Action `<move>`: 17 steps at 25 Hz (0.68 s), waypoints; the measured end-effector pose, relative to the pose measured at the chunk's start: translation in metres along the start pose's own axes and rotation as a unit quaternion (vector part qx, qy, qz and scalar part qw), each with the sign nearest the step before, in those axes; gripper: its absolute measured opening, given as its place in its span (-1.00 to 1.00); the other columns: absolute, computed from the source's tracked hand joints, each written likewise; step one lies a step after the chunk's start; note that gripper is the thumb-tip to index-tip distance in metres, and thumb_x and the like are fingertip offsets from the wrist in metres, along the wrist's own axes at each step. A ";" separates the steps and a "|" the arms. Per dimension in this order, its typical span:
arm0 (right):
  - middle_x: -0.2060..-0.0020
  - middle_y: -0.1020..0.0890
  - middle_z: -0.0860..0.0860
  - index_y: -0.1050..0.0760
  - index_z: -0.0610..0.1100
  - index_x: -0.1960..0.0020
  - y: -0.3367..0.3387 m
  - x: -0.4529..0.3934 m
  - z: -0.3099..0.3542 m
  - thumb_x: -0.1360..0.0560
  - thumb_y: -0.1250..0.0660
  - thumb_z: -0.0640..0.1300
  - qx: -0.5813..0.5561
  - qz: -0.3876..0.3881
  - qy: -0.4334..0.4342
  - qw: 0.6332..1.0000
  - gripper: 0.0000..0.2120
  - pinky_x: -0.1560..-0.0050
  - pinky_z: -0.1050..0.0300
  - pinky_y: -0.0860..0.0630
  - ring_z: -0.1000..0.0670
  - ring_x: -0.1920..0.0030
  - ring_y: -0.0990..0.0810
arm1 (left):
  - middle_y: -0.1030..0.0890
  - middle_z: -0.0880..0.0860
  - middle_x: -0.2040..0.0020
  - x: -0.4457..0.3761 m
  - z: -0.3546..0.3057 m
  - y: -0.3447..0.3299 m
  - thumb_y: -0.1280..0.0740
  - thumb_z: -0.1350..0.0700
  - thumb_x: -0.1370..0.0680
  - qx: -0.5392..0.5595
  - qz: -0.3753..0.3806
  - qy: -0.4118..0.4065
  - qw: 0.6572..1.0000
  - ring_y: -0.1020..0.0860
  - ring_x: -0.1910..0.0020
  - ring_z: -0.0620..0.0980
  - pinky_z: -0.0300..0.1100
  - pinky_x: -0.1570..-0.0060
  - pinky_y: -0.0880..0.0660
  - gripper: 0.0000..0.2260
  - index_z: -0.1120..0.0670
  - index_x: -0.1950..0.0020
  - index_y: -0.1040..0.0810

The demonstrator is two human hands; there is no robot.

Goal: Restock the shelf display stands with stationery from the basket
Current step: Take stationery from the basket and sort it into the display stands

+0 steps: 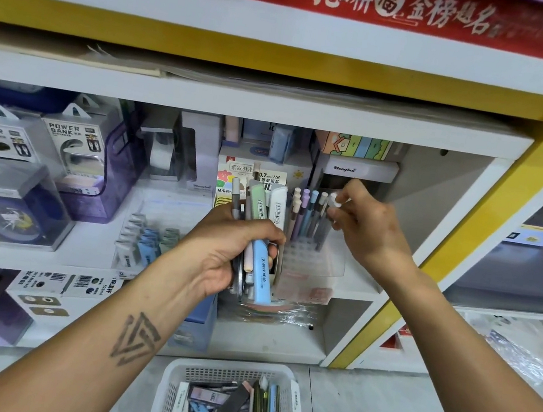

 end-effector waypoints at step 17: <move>0.33 -0.64 -0.17 -0.44 -0.05 -0.17 -0.061 0.024 0.135 -0.44 -0.52 -0.25 -0.421 0.285 -0.038 0.860 -0.61 0.46 0.15 -0.38 -0.06 0.45 -0.49 | -0.58 0.22 0.36 0.013 -0.049 0.067 -0.39 0.46 -0.40 0.064 -0.156 -0.142 0.975 -0.55 0.45 0.10 -0.13 0.41 -0.55 -0.87 0.27 0.15 -0.58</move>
Point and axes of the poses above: each hand's wrist, its own x-axis away from the middle knuckle, its own y-axis out of the back of the hand, z = x × y, the point moved 5 cm from there along -x, towards the middle knuckle
